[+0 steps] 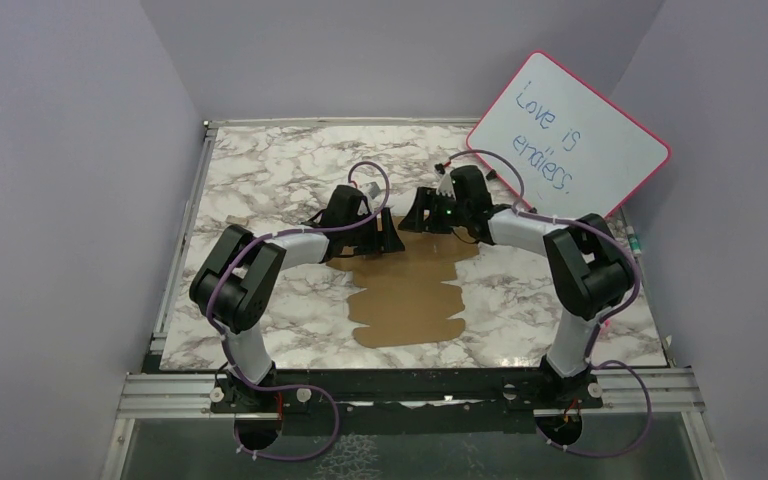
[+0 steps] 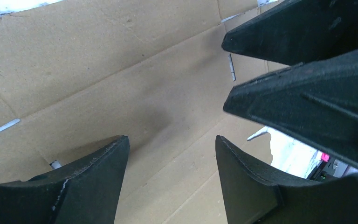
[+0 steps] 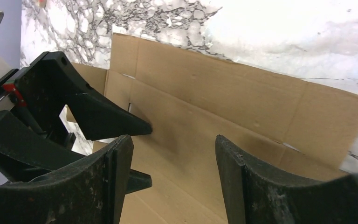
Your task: Fold the paper box
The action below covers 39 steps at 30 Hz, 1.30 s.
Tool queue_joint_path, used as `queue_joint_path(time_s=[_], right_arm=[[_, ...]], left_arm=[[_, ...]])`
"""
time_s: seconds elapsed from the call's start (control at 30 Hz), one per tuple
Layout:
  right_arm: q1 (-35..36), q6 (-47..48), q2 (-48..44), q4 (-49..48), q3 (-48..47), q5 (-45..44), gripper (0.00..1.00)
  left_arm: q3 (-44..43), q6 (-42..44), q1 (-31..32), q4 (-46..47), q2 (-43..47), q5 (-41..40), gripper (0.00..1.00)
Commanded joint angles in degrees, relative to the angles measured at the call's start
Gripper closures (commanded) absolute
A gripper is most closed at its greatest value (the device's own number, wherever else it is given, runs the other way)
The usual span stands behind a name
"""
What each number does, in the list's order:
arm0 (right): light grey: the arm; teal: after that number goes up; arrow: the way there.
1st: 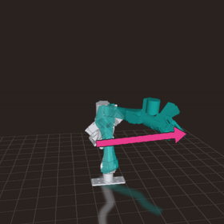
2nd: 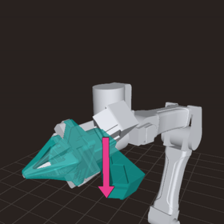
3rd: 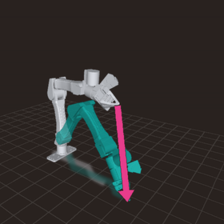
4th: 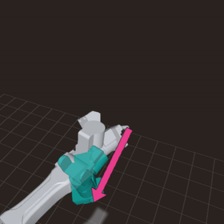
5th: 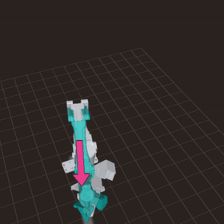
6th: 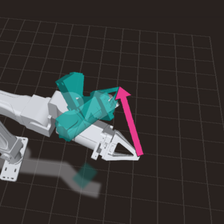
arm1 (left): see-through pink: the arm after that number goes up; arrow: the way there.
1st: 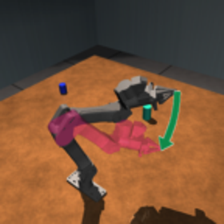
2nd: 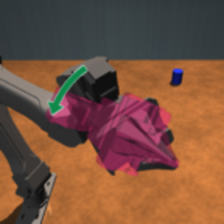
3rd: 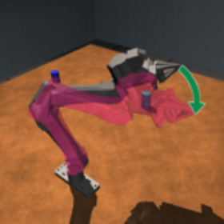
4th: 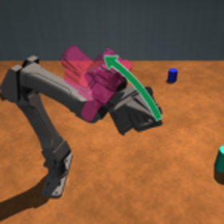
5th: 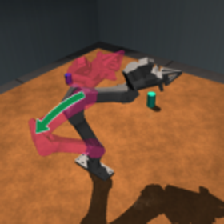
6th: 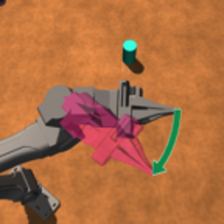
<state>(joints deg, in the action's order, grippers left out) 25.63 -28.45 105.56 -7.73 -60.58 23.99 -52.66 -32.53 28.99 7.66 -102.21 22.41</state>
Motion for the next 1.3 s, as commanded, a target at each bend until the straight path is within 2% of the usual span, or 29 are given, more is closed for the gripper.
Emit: queue_joint_path(time_s=[0.0, 0.13, 0.23, 0.53, 0.77, 1.03, 1.27], right_arm=[[0.6, 0.2, -0.4, 0.0, -1.6, -0.8, 0.30], [-0.4, 4.1, -6.2, 5.1, -2.1, -5.1, 0.24], [-3.7, 6.1, -11.8, 7.6, 0.0, -7.1, 0.23], [-16.8, 7.2, -23.6, 8.8, 13.3, -2.6, 0.24], [-18.1, 6.7, -21.7, 8.3, 17.2, -2.0, 0.34], [-18.0, 7.3, -16.2, 7.2, 16.0, -0.7, 0.49], [-18.0, 7.6, -14.9, 7.6, 15.6, -2.4, 0.56]], left_arm=[[1.8, -0.2, 0.4, -1.4, -1.3, 0.7, 0.30], [1.6, -0.2, 0.4, -1.6, -1.0, 0.6, 0.30], [1.4, 0.1, 0.3, -2.1, -0.5, 0.4, 0.30], [1.0, 0.4, 0.4, -2.6, 0.8, -0.2, 0.30], [0.9, 0.5, 0.3, -2.8, 0.3, -0.2, 0.30], [1.1, 0.2, 0.3, -2.5, -0.3, 0.2, 0.30], [1.6, -0.1, 0.3, -1.8, -0.8, 0.7, 0.30]])
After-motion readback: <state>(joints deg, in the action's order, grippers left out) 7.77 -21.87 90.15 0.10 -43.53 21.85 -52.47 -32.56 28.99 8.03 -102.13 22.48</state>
